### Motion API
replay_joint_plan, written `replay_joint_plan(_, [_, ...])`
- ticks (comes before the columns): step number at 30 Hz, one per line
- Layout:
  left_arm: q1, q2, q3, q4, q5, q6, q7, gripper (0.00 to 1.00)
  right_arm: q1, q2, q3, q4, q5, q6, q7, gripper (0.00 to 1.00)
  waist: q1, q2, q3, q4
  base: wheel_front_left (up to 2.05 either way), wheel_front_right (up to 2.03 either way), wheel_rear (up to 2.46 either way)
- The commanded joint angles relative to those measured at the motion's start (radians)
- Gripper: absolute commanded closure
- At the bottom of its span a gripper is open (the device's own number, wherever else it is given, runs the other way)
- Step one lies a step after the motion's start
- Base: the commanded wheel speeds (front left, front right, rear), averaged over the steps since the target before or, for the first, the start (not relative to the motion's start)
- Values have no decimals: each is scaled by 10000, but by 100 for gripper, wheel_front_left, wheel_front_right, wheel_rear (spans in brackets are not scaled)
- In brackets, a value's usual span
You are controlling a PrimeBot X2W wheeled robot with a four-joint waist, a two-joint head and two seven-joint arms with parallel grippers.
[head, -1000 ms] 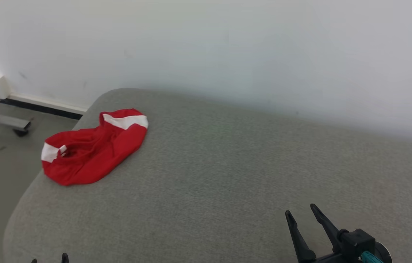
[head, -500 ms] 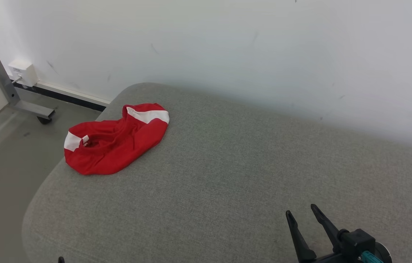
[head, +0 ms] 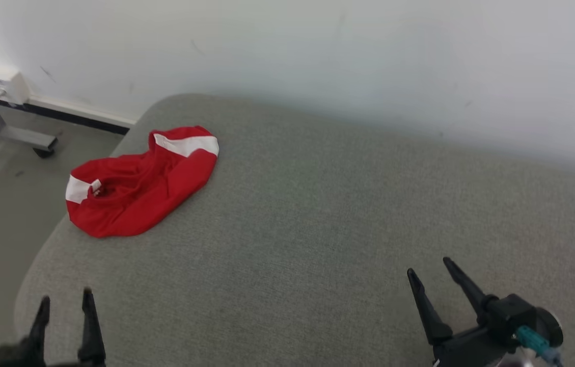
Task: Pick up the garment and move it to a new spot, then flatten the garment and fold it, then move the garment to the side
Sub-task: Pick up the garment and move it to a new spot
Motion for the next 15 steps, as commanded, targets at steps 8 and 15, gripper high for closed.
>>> replay_joint_plan(8, [-3388,260,354,1367,-1292,23,960,0,-843,-978,184,-1403,-267,-26,887,0,-1,0,2495,-1270,0,0,0])
replay_joint_plan(15, [-5753,966,548,2959,-2136,-40,1829,0,-1364,-1487,266,-2748,-326,-26,1501,0,-1,0,4104,-2049,0,0,0])
